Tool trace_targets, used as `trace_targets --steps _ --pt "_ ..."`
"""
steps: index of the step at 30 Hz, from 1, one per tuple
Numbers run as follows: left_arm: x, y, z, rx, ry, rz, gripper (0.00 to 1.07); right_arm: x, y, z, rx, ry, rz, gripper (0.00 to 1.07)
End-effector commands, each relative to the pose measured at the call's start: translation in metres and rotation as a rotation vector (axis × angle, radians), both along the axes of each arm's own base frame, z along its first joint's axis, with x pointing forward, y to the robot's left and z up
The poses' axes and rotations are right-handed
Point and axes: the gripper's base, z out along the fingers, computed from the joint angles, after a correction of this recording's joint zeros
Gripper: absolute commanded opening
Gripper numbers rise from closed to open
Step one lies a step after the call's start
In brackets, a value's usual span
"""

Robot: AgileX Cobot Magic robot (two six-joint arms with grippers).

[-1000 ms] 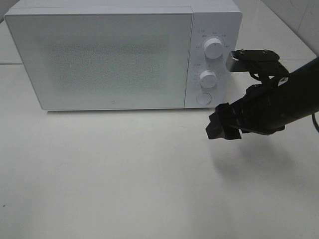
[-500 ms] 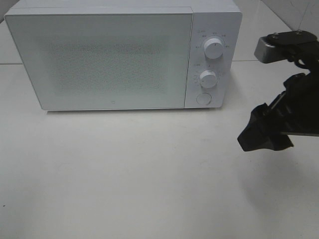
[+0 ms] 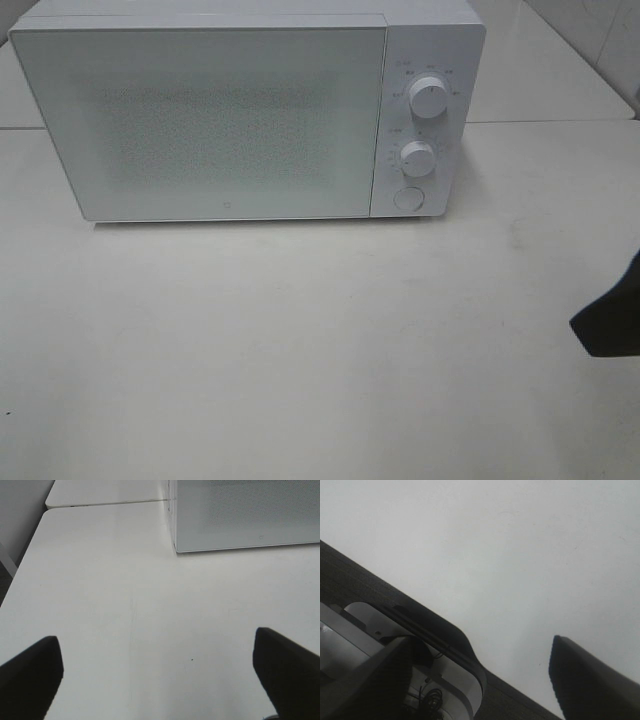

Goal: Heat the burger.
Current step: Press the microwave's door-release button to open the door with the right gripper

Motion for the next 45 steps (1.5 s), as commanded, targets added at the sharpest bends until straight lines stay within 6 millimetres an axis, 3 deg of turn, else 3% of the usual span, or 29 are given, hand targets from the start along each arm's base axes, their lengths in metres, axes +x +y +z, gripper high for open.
trace_targets --steps 1,8,16,22,32,45 --pt "-0.003 0.000 0.000 0.000 -0.032 -0.003 0.98 -0.021 -0.012 0.009 -0.011 -0.031 -0.034 0.74" --pt "-0.003 0.000 0.000 0.000 -0.032 -0.003 0.98 -0.051 -0.029 0.011 -0.014 -0.120 -0.098 0.74" --pt "-0.003 0.000 0.000 0.000 -0.032 -0.003 0.98 -0.097 -0.053 -0.007 0.029 -0.329 -0.168 0.74" --pt "-0.003 0.000 0.000 0.000 -0.032 -0.003 0.98 -0.107 -0.060 -0.016 0.030 -0.406 -0.241 0.74" --pt "-0.003 0.000 0.000 0.000 -0.032 -0.003 0.98 -0.141 -0.067 -0.017 0.076 -0.650 -0.404 0.74" --pt "-0.003 0.000 0.000 0.000 -0.030 -0.003 0.98 -0.141 -0.066 -0.017 0.072 -0.647 -0.417 0.74"
